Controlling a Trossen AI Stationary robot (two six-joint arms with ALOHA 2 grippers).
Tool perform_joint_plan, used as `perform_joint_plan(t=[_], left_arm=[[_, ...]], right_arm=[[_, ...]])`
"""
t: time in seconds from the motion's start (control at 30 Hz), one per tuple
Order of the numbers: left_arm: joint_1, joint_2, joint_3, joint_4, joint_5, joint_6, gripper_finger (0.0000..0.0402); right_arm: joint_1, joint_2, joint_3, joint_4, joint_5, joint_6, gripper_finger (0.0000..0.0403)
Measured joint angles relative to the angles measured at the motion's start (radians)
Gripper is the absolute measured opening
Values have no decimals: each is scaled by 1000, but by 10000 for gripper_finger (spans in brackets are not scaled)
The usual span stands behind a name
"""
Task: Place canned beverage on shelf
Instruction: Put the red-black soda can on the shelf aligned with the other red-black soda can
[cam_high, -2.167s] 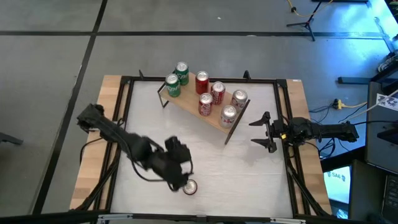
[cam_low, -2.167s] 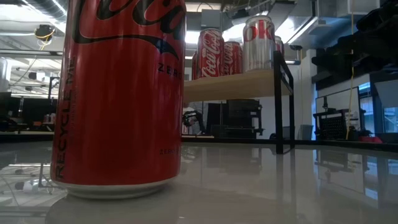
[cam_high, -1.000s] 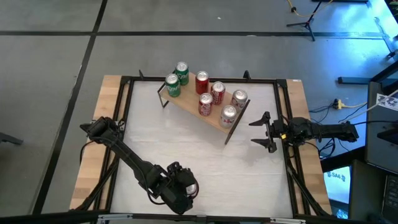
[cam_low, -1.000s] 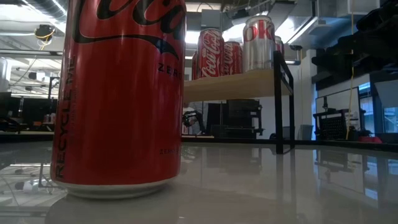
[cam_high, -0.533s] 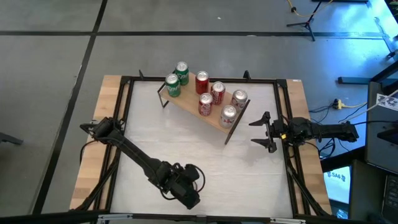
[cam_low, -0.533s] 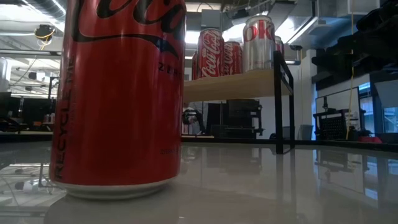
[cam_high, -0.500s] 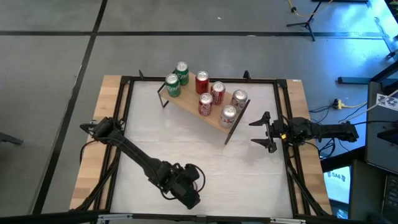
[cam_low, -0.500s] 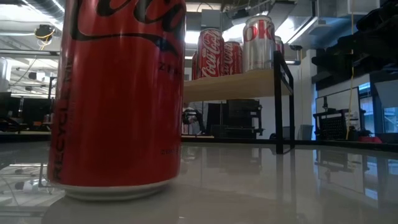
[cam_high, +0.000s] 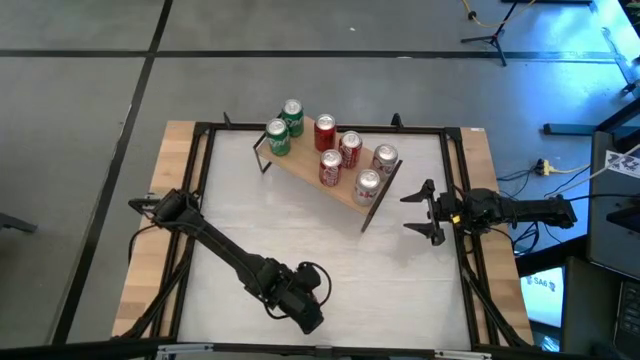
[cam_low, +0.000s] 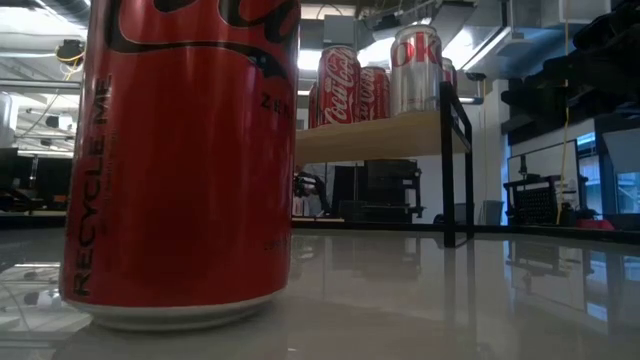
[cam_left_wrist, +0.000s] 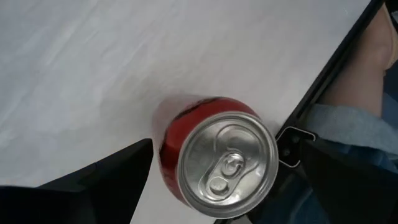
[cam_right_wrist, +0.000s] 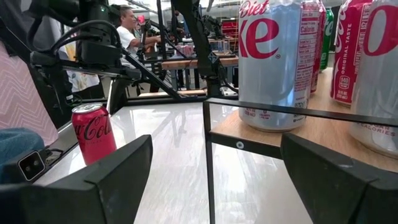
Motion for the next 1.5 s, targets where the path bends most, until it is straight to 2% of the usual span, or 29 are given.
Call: perform_joint_plan(t=[0.23,0.4,0.57,0.8,1.03,1.23,1.5], left_arm=[[11,5,0,-24,3,-36,393],[24,23,0,-47,69,-58,393],[23,37,1,-54,72,-80,393],[22,47,1,-167,83,-132,384],[22,48,0,-261,63,-130,365],[22,48,0,-265,19,-129,351],[29,48,0,-263,2,-264,335]], right_arm=[[0,0,0,0,0,0,349],[0,0,0,1,0,0,349],[0,0,0,1,0,0,349],[0,0,0,2,0,0,349],[0,0,0,2,0,0,349],[0,0,0,2,0,0,349],[0,0,0,2,0,0,349]])
